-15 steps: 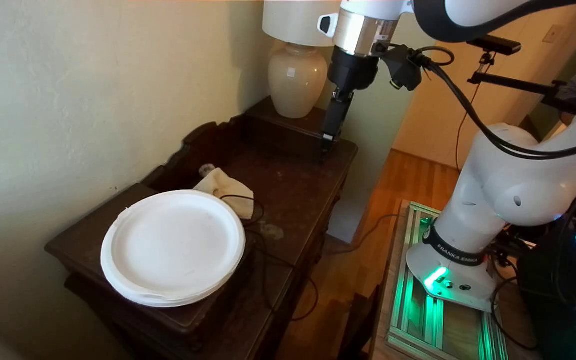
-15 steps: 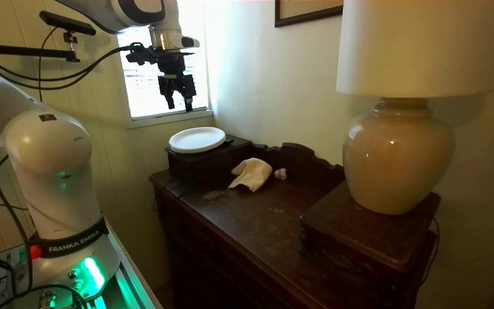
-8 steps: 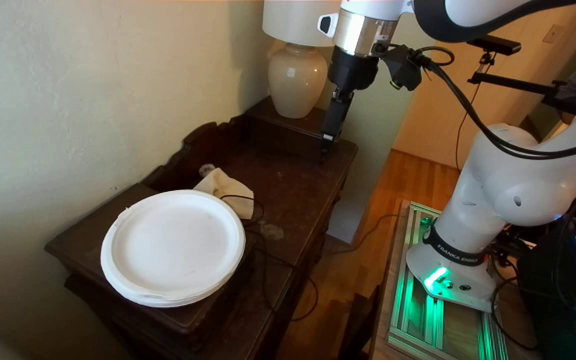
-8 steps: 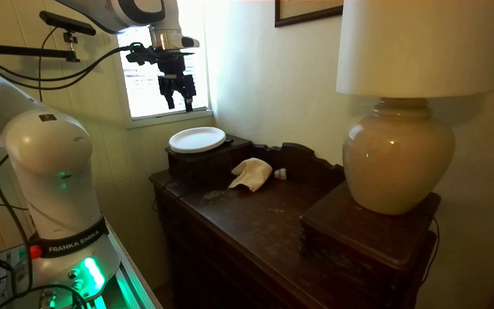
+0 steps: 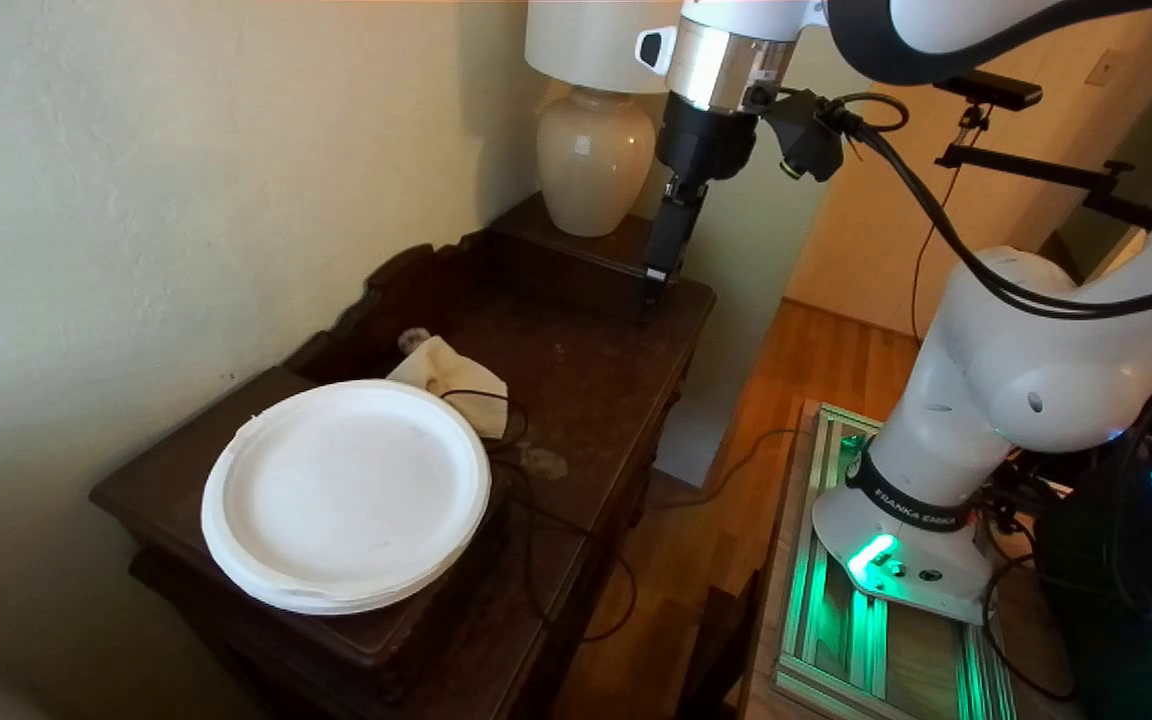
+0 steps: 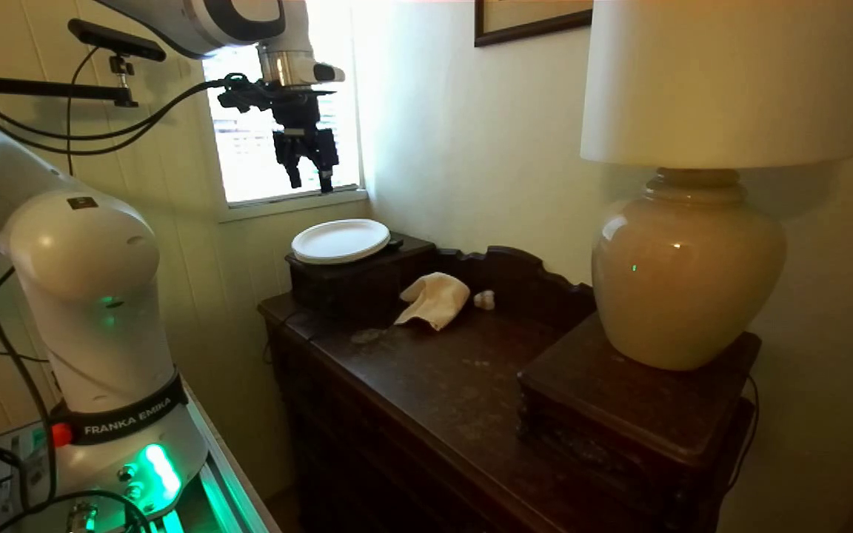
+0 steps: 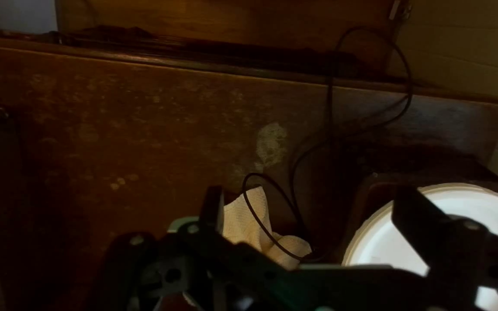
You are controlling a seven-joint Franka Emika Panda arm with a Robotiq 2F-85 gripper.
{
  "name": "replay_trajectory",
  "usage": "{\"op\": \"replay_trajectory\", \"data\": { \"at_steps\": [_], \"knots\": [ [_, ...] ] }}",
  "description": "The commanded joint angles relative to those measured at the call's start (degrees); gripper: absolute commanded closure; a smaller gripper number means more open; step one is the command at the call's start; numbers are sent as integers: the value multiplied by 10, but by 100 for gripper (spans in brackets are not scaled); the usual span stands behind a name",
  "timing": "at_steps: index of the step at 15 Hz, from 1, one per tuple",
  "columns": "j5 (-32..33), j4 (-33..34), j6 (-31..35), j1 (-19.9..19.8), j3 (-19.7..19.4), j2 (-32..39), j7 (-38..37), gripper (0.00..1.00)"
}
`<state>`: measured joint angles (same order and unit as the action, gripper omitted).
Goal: Move the charger to the right
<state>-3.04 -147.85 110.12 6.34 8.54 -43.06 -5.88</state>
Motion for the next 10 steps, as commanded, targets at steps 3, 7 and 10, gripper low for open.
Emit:
{"op": "replay_trajectory", "data": {
  "at_steps": [3,7,10],
  "knots": [
    [1,1,-1,1,-1,1,-1,0],
    [1,-1,29,-4,5,22,-11,0],
    [1,-26,113,-4,15,51,-25,0]
  ]
}}
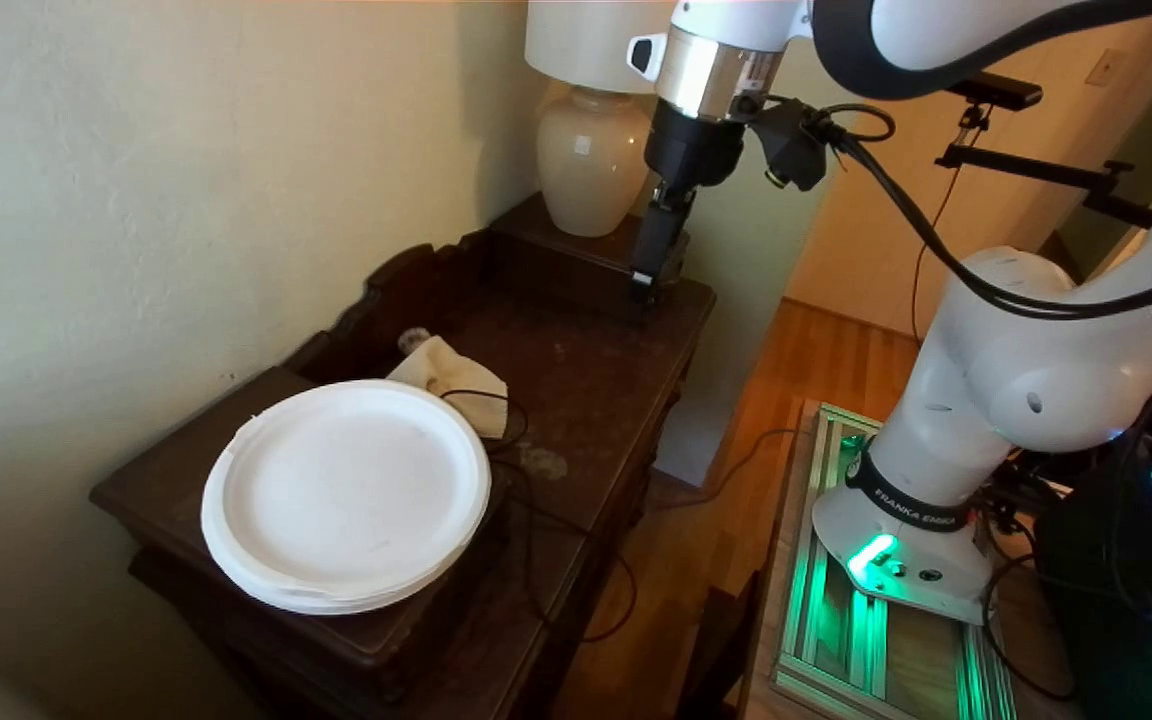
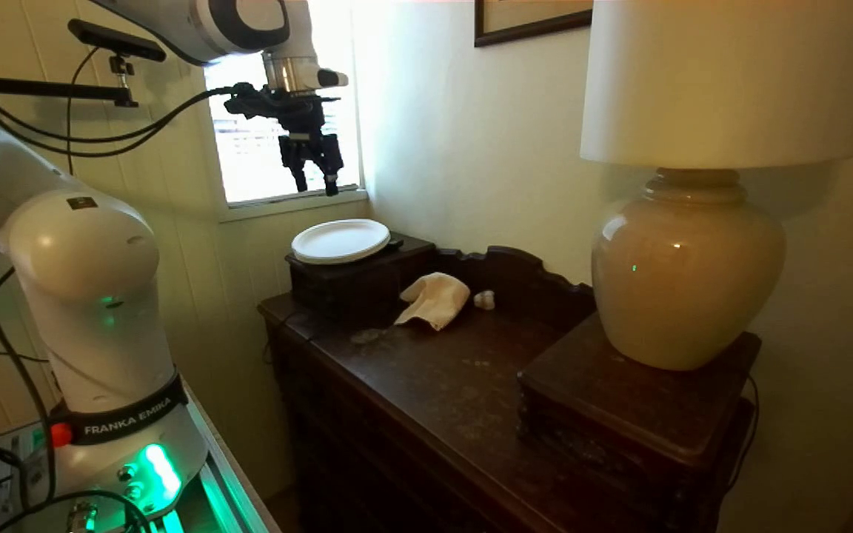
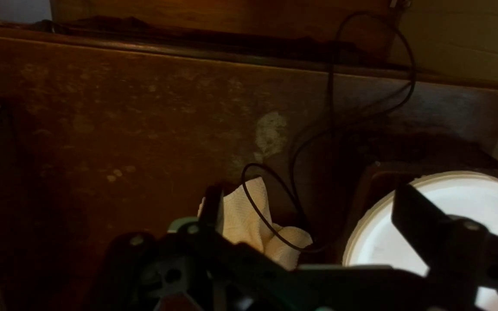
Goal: Move the charger to the right
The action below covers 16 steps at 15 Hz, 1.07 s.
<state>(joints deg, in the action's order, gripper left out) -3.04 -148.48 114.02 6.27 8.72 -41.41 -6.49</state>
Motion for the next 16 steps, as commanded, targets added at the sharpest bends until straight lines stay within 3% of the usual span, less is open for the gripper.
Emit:
{"op": "replay_trajectory", "data": {
  "at_steps": [1,7,8,9,15,16],
  "knots": [
    [11,-32,118,-7,18,45,-21,0],
    [-9,-73,277,23,3,157,24,0],
    [-7,-70,282,32,-1,180,49,0],
    [5,-74,256,18,6,139,16,0],
    [18,-72,299,19,10,190,26,0],
    [-10,-65,296,26,9,207,4,0]
  ]
}}
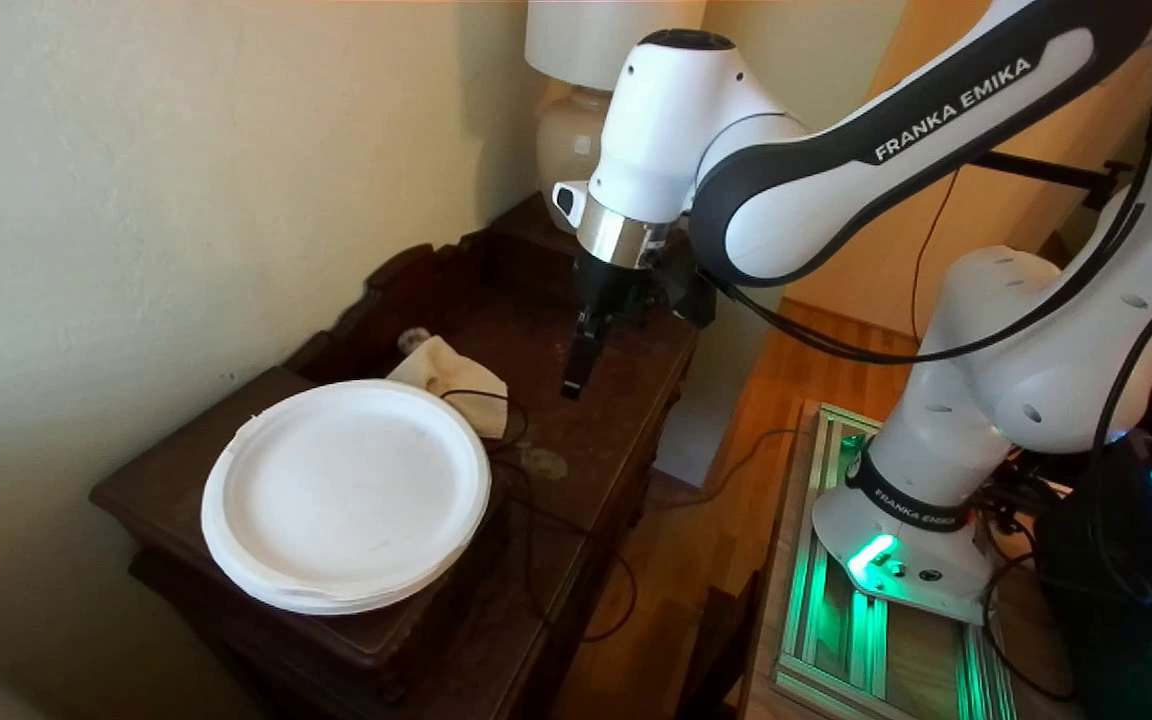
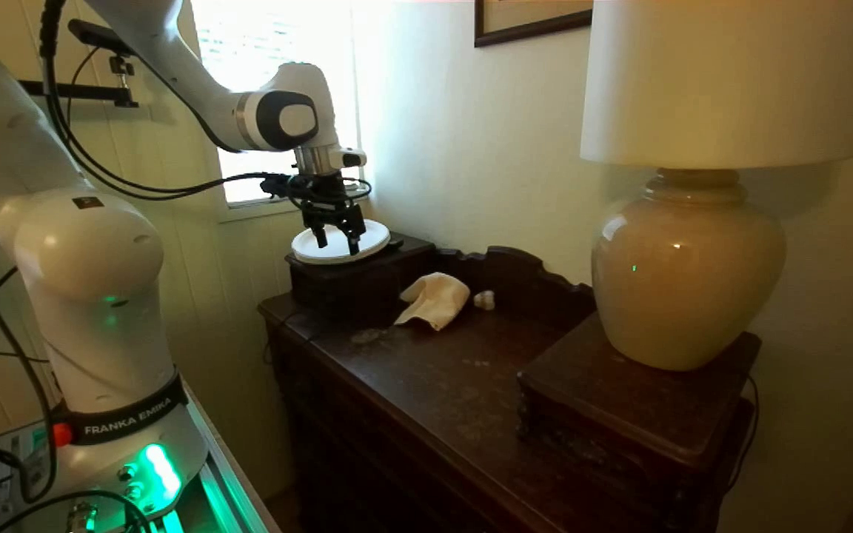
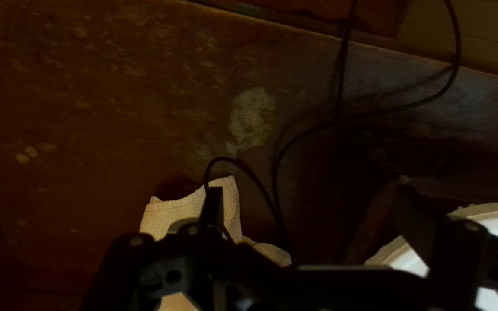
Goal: Move the charger to the right
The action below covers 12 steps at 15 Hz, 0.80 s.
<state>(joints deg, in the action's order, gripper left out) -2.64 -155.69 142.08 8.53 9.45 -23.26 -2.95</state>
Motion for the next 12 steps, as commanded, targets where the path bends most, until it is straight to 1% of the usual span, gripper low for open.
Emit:
{"op": "replay_trajectory", "data": {
  "at_steps": [1,2,5,7,8,9,12],
  "knots": [
    [-16,7,21,2,6,35,-46,0],
    [-29,9,22,10,7,48,-55,0],
    [-51,5,50,14,16,80,-100,0],
    [-70,0,99,16,16,106,-120,0],
    [-95,2,110,24,12,120,-122,0],
    [-97,-3,136,22,18,131,-141,0],
    [-140,-6,182,39,17,172,-128,0]
  ]
}}
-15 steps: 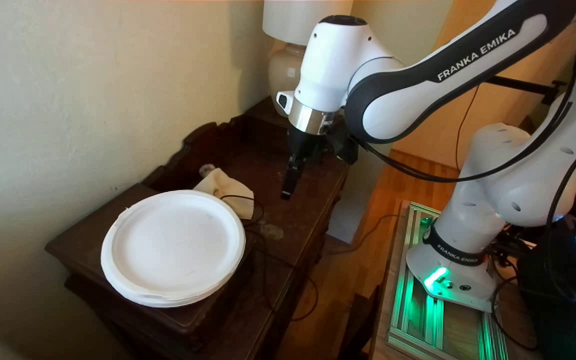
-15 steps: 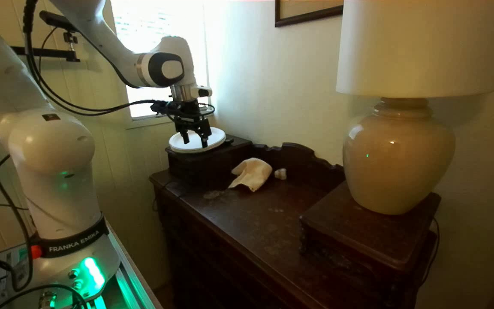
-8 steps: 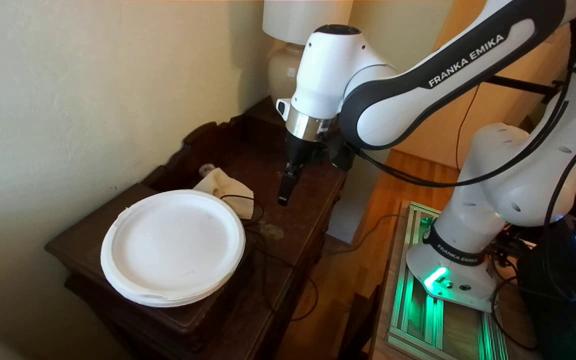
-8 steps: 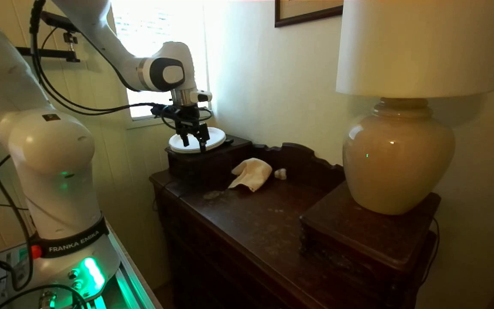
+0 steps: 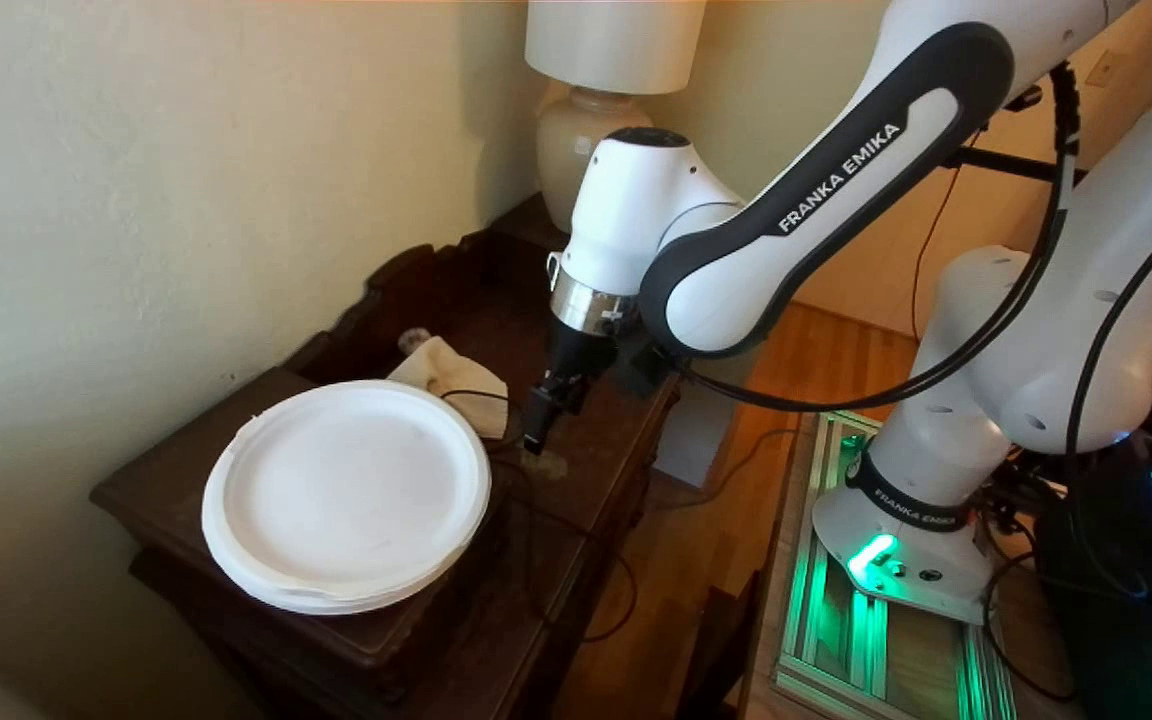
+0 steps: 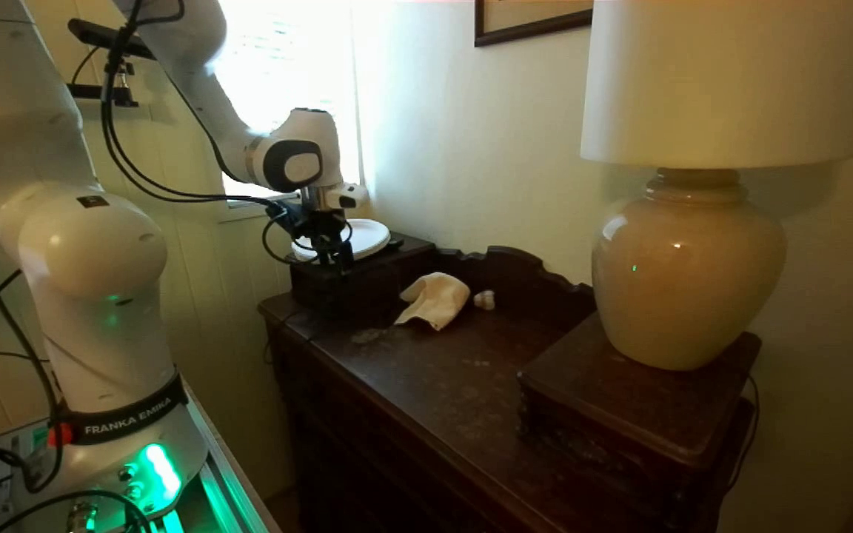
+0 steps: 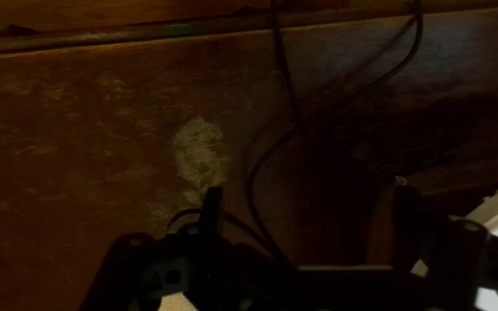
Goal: Move the charger to the right
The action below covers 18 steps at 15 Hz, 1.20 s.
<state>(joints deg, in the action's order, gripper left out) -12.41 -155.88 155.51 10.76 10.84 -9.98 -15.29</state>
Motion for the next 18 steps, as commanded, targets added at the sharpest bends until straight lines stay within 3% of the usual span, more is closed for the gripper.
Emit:
{"op": "replay_trajectory", "data": {
  "at_steps": [1,3,4,15,18],
  "knots": [
    [-61,-3,63,24,2,51,12,0],
    [-114,1,69,42,0,66,51,0],
    [-64,0,50,23,2,51,16,0],
    [-112,10,99,40,21,130,37,0],
    [-172,14,139,34,40,158,88,0]
  ]
}}
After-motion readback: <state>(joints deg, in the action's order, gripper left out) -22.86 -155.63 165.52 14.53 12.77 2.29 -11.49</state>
